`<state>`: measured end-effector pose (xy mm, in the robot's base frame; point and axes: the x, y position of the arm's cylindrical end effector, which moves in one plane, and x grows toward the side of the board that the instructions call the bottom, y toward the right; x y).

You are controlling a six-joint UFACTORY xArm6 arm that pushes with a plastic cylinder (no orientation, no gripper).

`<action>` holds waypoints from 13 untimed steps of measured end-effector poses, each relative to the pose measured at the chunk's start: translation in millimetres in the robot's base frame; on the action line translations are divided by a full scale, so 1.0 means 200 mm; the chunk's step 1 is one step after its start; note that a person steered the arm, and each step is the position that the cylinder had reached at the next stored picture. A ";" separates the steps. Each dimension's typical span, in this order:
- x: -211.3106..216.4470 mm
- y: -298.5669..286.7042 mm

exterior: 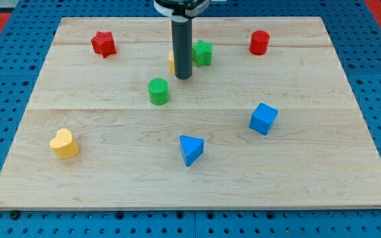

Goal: Place the yellow hexagon at the bottom center

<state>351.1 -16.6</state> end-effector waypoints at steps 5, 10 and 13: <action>-0.30 -0.42; -0.30 -0.44; 0.14 -0.08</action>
<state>379.7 -32.9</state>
